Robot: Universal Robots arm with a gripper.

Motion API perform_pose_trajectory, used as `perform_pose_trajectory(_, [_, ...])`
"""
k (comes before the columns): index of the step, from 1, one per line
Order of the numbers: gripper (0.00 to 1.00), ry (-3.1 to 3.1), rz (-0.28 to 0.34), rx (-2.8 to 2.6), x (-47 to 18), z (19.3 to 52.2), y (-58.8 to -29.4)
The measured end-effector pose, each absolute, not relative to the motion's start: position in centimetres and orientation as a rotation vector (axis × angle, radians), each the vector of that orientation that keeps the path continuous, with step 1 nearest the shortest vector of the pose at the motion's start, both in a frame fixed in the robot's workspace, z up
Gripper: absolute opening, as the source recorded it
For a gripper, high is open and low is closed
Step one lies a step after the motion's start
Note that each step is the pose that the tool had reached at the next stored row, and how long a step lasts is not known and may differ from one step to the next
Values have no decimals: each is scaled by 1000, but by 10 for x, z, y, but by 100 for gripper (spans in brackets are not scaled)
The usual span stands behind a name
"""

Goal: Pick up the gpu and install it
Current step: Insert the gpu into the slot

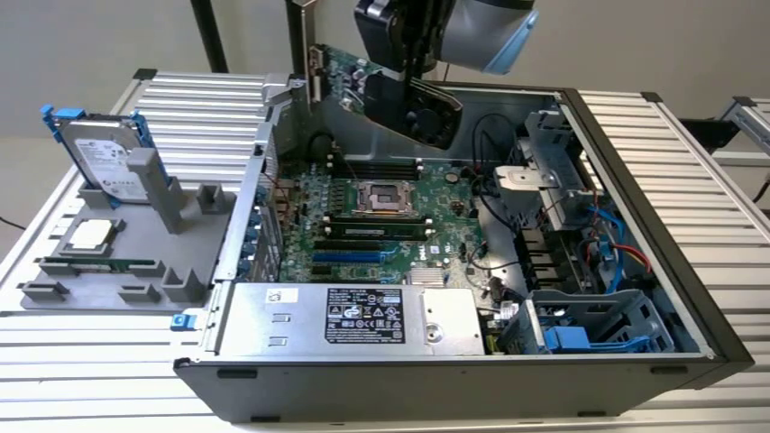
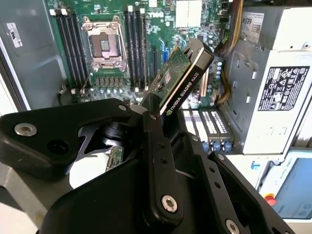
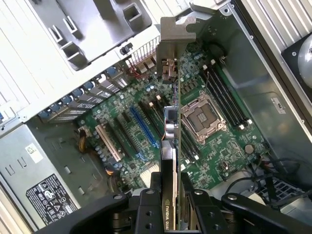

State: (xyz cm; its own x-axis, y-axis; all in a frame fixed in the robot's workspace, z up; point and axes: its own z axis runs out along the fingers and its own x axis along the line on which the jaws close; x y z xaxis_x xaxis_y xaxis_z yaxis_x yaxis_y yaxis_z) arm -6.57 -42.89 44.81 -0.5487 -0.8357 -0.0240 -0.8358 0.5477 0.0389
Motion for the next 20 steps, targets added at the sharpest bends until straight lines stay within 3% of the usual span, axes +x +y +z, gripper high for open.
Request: perform_pose_trajectory(20, [0,2662,72,-1667,-66,448,-429])
